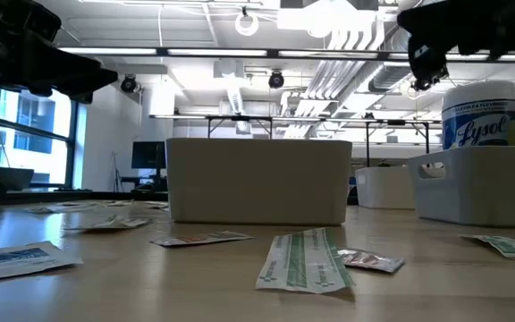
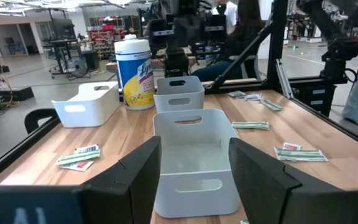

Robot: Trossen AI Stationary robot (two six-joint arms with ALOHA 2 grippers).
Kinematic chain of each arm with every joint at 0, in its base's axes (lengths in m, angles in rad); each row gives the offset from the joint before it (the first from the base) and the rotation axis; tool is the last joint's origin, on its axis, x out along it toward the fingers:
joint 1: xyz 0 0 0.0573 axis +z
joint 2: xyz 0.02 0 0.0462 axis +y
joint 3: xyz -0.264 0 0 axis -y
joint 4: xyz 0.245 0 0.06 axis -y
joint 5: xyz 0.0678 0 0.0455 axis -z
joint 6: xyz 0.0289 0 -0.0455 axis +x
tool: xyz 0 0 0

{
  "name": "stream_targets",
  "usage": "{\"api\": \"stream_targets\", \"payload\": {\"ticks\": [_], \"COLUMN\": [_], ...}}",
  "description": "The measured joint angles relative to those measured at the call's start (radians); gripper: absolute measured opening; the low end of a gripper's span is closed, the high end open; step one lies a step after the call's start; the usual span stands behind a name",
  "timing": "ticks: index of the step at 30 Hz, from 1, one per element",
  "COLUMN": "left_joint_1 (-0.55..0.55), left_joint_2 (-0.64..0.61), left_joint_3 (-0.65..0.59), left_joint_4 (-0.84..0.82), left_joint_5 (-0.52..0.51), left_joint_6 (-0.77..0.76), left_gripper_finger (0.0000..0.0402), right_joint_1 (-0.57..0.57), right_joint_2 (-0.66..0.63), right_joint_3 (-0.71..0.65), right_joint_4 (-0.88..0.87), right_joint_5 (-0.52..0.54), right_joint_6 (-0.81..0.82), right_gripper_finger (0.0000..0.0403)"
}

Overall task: Pick & Place First Aid Supplies
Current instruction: Put the green pad into the right gray bin

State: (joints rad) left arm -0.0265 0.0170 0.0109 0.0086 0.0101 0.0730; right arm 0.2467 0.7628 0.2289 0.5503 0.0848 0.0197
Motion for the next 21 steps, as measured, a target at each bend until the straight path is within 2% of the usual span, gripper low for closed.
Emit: {"api": "stream_targets", "payload": {"ticks": [5, 10, 14, 18, 21], "left_joint_1": [0.000, 0.000, 0.000, 0.000, 0.000], "left_joint_2": [0.000, 0.000, 0.000, 0.000, 0.000], "left_joint_3": [0.000, 0.000, 0.000, 0.000, 0.000], "left_joint_4": [0.000, 0.000, 0.000, 0.000, 0.000], "left_joint_5": [0.000, 0.000, 0.000, 0.000, 0.000], "left_joint_6": [0.000, 0.000, 0.000, 0.000, 0.000], "left_gripper_finger": [0.0186, 0.0186, 0.0186, 0.0186, 0.0186], "right_joint_1": [0.142, 0.305, 0.402, 0.462, 0.487], "right_joint_2": [0.218, 0.431, 0.596, 0.745, 0.852], "right_joint_3": [0.132, 0.311, 0.478, 0.645, 0.751], "right_joint_4": [-0.040, -0.233, -0.448, -0.691, -0.834], "right_joint_5": [0.063, 0.269, 0.384, 0.421, 0.410], "right_joint_6": [-0.001, 0.054, 0.219, 0.434, 0.569], "right_gripper_finger": [0.0001, 0.0002, 0.0013, 0.0045, 0.0075]}}
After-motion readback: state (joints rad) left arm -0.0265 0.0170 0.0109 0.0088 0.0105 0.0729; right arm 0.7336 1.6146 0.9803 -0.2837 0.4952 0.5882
